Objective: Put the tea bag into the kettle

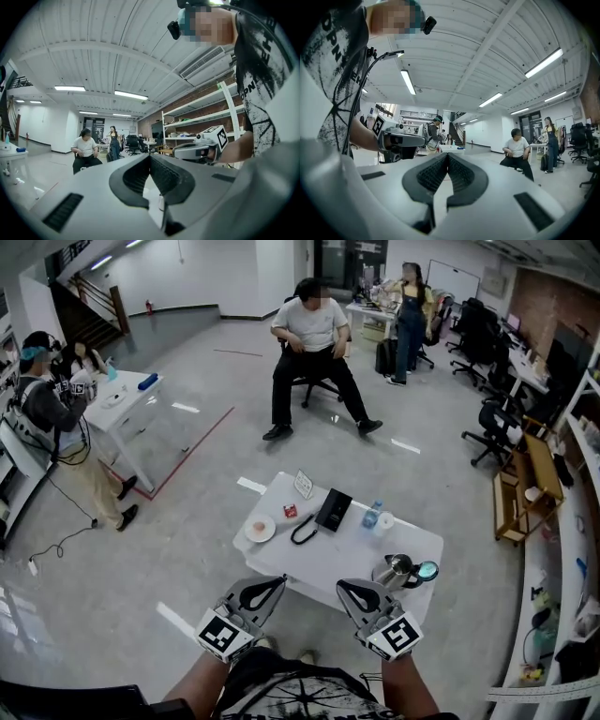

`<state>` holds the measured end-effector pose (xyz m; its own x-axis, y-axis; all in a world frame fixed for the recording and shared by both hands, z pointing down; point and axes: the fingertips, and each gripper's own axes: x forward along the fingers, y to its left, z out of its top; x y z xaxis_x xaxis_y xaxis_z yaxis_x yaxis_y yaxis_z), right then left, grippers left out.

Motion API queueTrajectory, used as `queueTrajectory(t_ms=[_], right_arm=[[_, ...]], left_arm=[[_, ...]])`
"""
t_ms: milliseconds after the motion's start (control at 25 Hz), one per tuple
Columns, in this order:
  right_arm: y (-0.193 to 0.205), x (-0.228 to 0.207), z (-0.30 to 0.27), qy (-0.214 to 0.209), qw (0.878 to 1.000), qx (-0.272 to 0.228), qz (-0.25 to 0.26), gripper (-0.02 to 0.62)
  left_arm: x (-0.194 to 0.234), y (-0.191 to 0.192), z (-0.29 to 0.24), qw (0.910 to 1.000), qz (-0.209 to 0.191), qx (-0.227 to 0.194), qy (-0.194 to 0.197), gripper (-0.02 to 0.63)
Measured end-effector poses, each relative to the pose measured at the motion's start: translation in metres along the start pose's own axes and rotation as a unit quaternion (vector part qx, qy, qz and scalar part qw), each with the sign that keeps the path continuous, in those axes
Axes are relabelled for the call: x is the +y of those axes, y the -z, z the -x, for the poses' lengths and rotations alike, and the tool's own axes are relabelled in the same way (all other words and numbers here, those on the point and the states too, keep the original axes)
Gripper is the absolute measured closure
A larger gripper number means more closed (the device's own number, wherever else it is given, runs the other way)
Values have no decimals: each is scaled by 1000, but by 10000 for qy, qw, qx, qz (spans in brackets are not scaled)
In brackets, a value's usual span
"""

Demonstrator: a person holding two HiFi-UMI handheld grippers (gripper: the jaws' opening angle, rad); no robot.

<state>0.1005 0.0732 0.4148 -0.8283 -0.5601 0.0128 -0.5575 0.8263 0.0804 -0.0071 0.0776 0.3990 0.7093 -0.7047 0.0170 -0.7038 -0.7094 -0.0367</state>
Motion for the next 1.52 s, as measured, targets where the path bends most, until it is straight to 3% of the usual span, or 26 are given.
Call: queueTrajectory(t_ms=[400,1120,1520], right_arm=[[9,-24,-44,-53,9999,134,-26,586],[0,-100,-224,192,9997,78,144,586],[9,-120,-282,339,9988,319,150,586]], left_arm=[[42,3,-23,9996,74,-215,149,600],[232,0,-70,9984,12,-302,486,600],[297,12,-80,9977,114,-320,592,600]])
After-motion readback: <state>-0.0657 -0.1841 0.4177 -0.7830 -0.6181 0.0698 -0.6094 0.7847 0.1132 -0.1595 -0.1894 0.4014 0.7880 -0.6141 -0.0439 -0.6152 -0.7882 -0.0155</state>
